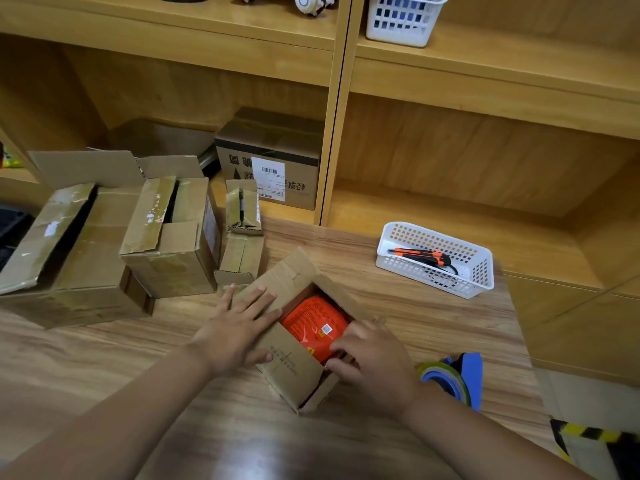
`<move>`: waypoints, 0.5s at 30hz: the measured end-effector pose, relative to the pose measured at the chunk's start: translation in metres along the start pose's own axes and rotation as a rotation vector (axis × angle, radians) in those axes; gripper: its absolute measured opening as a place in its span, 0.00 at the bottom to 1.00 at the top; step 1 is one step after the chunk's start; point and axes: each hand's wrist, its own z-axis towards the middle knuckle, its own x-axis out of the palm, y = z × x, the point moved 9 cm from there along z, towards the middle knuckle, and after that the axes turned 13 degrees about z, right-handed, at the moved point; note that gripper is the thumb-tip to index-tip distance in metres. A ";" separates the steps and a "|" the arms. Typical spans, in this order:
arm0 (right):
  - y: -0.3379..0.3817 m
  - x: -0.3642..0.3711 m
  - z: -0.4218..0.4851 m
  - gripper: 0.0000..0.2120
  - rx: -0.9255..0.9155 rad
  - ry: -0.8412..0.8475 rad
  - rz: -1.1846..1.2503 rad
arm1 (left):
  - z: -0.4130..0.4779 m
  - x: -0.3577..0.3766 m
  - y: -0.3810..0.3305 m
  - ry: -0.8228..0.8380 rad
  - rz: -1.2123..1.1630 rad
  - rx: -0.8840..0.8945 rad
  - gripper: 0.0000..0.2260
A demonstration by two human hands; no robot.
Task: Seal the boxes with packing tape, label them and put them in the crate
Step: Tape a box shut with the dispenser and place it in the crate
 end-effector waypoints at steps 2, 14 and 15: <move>-0.017 -0.001 -0.007 0.31 0.229 0.064 0.043 | -0.001 0.007 -0.001 0.081 0.016 0.006 0.34; -0.045 0.025 -0.028 0.47 0.455 0.466 -0.132 | -0.012 -0.010 0.009 -0.134 -0.045 -0.303 0.56; -0.049 0.031 -0.029 0.48 0.421 0.509 -0.174 | -0.016 -0.011 0.010 -0.153 -0.055 -0.340 0.57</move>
